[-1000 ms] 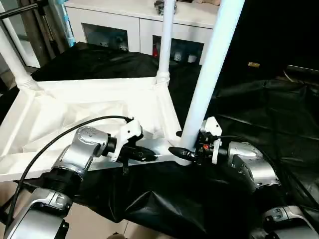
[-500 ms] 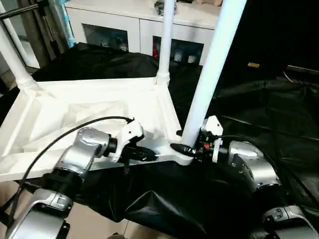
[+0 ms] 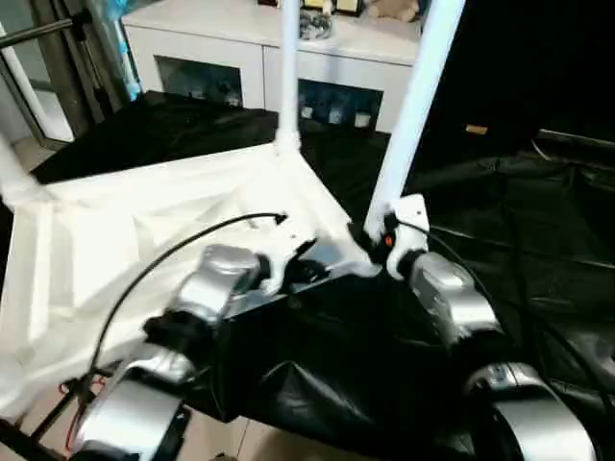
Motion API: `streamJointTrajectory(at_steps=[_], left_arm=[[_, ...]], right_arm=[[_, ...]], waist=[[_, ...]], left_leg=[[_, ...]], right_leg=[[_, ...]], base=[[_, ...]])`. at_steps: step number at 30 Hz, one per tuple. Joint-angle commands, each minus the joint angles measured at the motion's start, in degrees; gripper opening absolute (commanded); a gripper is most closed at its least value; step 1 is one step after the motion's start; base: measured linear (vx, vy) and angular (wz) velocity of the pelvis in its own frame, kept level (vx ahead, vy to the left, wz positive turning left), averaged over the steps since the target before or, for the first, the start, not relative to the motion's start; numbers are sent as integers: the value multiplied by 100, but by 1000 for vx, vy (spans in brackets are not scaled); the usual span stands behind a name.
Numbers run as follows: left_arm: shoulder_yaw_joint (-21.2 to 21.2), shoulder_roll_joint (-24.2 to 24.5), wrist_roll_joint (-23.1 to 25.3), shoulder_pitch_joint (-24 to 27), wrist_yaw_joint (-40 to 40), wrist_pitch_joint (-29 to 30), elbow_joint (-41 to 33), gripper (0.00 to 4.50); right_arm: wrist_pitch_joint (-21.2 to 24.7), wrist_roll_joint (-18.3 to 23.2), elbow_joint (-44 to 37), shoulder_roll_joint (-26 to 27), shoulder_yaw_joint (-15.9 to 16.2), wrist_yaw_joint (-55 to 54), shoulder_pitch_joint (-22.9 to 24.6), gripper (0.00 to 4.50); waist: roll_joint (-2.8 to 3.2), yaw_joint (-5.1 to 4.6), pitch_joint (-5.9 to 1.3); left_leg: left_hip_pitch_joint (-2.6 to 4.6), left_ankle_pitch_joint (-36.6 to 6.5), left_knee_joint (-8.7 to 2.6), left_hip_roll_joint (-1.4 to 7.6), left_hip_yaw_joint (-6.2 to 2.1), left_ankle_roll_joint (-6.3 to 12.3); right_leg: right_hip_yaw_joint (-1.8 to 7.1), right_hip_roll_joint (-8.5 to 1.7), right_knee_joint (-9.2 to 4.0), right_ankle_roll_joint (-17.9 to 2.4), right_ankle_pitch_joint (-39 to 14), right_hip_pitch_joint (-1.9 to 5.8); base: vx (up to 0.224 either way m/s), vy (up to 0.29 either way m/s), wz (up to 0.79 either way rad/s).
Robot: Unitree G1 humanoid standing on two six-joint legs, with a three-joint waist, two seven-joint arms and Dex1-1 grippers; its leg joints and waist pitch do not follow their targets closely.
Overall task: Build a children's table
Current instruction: Rotate leg to tighten
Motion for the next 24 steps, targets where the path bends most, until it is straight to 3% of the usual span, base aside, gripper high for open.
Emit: streamJointTrajectory(at_steps=[1,5,9,12,14,16,19,24], left_arm=[[16,-319,-49,-269,273,-199,-57,0],[-168,-122,-48,-121,-252,-474,-183,0],[-213,114,-137,57,-732,-549,-352,0],[-250,324,-271,207,-1253,-643,-540,0],[-292,476,-366,306,-1631,-616,-725,0],[-336,691,-431,407,-2017,-611,-897,0],[-325,885,-481,448,-2306,-641,-932,0],[-331,1114,-540,529,-2657,-595,-1062,0]], right_arm=[[204,-68,371,557,400,330,100,257],[161,105,467,490,249,700,5,278],[142,160,291,213,308,1339,79,319],[194,150,91,-80,451,1960,189,339],[241,100,-41,-292,582,2343,275,358],[213,-3,-237,-597,799,2886,413,363],[227,-4,-438,-829,930,3448,539,363],[220,34,-591,-948,959,3802,611,363]], waist=[[23,-1,-294],[16,9,-290],[24,-31,-307],[20,-52,-341],[24,-53,-384],[35,-29,-390],[44,2,-361],[41,50,-325]], left_leg=[[28,-1673,-424,86,-8,-23],[3,-1589,-437,92,-9,55],[-30,-1490,-439,102,-23,94],[-39,-1135,-390,100,-6,246],[-49,-652,-335,94,8,434],[-52,-456,-303,101,38,616],[-43,-589,-304,117,55,641],[-34,-1076,-355,147,51,379]], right_leg=[[217,-268,-520,-994,-1700,173],[209,-271,-503,-1041,-1557,197],[203,-270,-468,-1109,-1299,237],[206,-261,-391,-1344,-595,269],[199,-240,-292,-1574,280,293],[185,-222,-262,-1727,666,280],[175,-215,-272,-1773,491,254],[194,-261,-337,-1608,-346,242]], base=[[0,0,0],[0,0,0],[0,0,0],[0,0,0],[0,0,0],[0,0,0],[0,0,0],[0,0,0]])
